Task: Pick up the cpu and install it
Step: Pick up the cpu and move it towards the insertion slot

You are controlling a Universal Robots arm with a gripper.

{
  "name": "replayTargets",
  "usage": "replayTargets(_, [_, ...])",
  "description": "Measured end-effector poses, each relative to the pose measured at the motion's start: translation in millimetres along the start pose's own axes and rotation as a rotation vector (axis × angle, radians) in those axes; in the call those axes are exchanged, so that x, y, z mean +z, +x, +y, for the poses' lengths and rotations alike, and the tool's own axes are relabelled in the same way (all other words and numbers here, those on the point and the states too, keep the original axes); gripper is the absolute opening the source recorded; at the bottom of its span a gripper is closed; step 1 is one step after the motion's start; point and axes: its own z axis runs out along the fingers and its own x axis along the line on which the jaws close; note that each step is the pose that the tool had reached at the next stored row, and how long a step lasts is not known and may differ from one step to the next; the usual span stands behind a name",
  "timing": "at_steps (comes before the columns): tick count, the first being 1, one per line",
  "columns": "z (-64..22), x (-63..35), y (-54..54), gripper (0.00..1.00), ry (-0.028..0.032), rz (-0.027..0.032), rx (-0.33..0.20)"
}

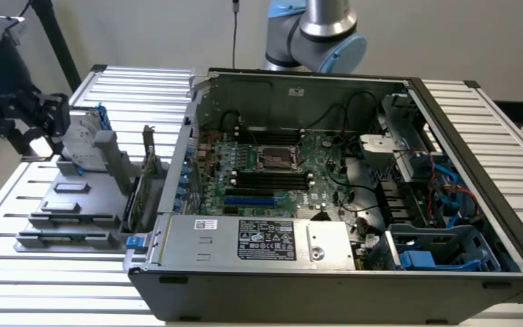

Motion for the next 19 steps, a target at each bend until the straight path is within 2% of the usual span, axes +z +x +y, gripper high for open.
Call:
replayTargets(7, [-0.7, -32.7, -24.6, 0.55, -0.0002, 0.0026, -0.002])
replayTargets(14, [-1.9, -63.8, -55.6, 0.55, -0.0005, 0.0104, -0.002])
replayTargets(19, [-2.9, -80.9, -77.4, 0.55, -0.0009, 0.0157, -0.002])
